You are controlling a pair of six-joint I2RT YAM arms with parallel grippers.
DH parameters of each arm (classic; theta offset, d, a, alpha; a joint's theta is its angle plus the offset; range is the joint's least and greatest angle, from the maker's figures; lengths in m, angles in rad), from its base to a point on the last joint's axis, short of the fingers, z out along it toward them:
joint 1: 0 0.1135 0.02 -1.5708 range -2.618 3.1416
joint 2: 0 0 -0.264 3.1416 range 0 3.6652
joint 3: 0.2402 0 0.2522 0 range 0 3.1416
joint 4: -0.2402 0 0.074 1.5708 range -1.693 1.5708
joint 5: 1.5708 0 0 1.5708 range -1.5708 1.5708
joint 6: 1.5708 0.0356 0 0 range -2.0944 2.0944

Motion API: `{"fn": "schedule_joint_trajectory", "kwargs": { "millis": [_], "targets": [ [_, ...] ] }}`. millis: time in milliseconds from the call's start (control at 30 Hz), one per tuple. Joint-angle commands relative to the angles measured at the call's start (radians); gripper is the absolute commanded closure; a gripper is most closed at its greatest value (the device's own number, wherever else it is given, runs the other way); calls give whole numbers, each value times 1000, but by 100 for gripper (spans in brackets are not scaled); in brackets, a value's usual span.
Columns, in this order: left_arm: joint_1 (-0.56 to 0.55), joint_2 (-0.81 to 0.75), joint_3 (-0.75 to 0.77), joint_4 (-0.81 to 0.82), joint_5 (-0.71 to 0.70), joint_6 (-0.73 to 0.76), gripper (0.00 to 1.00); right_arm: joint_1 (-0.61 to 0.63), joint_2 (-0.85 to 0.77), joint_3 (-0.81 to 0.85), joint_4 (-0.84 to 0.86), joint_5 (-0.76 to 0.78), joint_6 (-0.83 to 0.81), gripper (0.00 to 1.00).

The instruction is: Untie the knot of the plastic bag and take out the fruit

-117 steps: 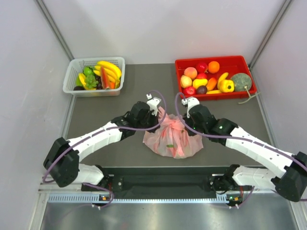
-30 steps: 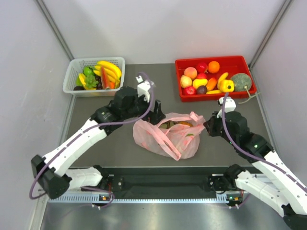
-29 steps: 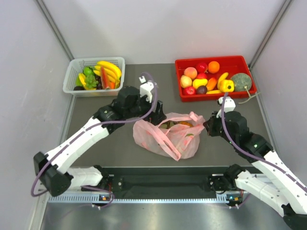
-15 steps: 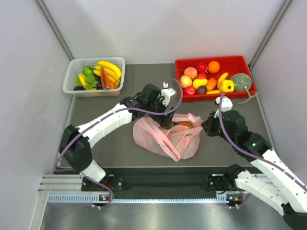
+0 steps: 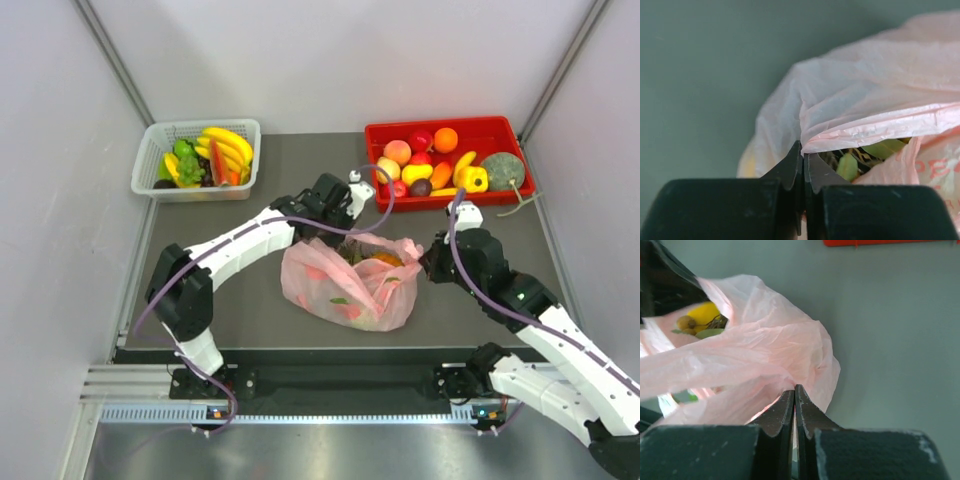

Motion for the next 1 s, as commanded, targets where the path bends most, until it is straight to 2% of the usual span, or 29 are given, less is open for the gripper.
{"fn": "schedule_joint_trajectory", "kwargs": {
  "millis": [0,167,333,567,667,767,900,967],
  "targets": [
    [0,-84,101,41,-144,11,100,-12,27,-2,47,65,49,100],
    [2,-182,205,44,-216,37,100,-24,86,6,105,82,67,100],
    [0,-249,295,8,-216,39,100,-58,154,15,160,85,62,100],
    [0,-372,311,44,-204,20,100,-124,252,-3,240,33,67,100],
    [0,-398,308,33,-128,1,100,-135,280,-12,266,23,73,100],
    [-2,-412,235,1,-48,-24,100,-136,284,-25,277,10,73,100],
    [-3,-515,-15,68,-3,-81,100,-135,258,-43,281,-21,49,100],
    [-1,-570,-80,106,39,-116,100,-136,234,-49,274,-36,38,100]
  ]
}}
